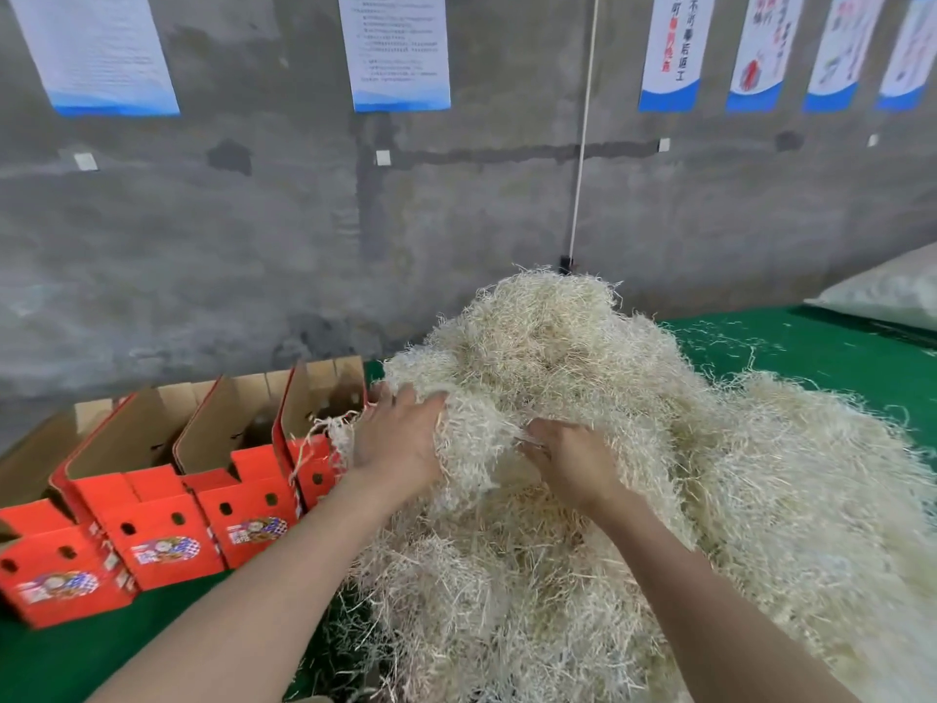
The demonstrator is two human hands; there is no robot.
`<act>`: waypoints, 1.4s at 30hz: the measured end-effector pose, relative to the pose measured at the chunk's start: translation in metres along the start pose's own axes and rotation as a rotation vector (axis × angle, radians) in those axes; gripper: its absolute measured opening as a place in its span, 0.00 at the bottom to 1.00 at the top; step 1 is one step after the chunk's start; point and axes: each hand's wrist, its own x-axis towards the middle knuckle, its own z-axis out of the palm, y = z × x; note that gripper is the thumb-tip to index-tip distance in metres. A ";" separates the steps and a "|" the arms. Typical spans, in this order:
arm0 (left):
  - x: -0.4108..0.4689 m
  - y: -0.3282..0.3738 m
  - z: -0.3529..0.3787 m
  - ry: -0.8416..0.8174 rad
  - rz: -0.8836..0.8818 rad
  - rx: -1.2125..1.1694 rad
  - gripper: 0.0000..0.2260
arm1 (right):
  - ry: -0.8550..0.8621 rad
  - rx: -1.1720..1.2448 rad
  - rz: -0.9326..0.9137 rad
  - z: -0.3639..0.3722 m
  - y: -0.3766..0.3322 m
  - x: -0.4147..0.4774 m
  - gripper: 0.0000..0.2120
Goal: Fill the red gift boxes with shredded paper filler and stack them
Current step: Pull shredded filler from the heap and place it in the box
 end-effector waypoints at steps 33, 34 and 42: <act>-0.003 -0.035 0.017 0.247 -0.471 -0.676 0.11 | 0.153 -0.203 0.223 0.023 0.049 -0.034 0.13; -0.001 -0.044 0.013 0.263 -0.523 -0.685 0.14 | 0.144 -0.209 0.265 0.020 0.058 -0.038 0.14; -0.016 -0.036 0.012 0.198 -0.512 -0.962 0.07 | -0.020 -0.225 0.255 0.003 0.023 -0.024 0.32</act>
